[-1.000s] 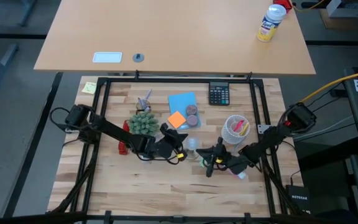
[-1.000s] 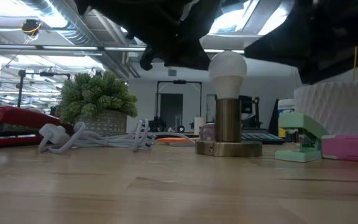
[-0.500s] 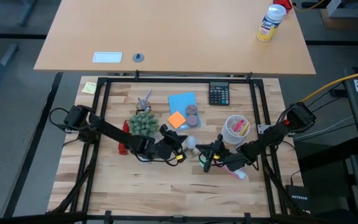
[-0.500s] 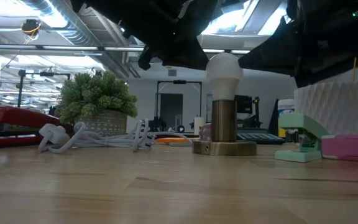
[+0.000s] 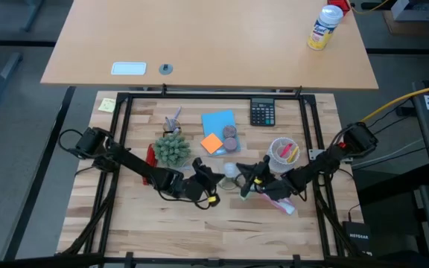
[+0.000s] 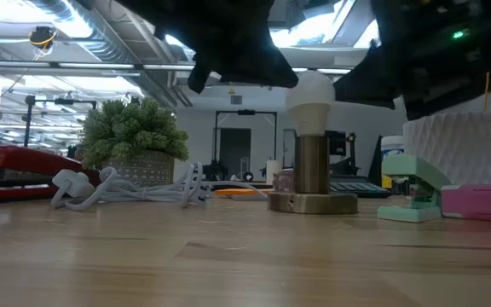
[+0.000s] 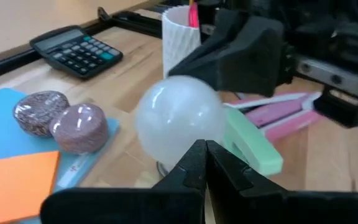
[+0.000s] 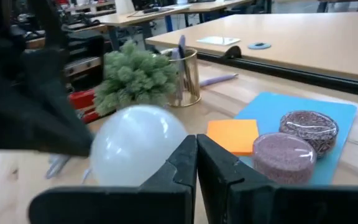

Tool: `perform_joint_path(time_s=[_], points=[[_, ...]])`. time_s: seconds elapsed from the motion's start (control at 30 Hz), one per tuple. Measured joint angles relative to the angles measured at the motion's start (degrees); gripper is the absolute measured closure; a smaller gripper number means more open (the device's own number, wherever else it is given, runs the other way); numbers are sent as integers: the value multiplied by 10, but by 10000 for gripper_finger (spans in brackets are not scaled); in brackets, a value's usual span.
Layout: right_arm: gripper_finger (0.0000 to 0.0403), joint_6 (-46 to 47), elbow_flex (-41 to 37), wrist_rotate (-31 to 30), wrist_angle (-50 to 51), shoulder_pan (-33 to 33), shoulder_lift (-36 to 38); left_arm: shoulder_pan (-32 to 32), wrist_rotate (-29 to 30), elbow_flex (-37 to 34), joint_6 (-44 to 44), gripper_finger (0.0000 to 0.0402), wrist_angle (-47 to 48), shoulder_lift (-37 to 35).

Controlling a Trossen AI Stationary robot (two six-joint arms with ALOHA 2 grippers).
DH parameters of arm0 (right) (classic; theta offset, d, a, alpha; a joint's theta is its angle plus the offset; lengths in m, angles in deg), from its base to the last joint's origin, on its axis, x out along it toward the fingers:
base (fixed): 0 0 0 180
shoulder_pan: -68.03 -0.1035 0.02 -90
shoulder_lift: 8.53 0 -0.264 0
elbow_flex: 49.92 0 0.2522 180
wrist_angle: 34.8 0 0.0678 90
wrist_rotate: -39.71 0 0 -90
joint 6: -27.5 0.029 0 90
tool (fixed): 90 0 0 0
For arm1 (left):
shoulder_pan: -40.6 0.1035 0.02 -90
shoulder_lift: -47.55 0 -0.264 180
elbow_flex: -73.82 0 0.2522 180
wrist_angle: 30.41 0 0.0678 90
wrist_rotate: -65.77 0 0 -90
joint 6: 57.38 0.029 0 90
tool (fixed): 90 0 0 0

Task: Screw lightbulb
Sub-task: Remove the white lightbulb from the lamp socket

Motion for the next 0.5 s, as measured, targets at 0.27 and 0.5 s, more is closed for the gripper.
perform_joint_path(time_s=[0.27,0.5], points=[[386,-10,0,6,-6,-3,24,-15,56,0,16,400,-7,-3],[386,-38,0,47,-11,-28,70,-11,90,0,81,400,-63,-3]])
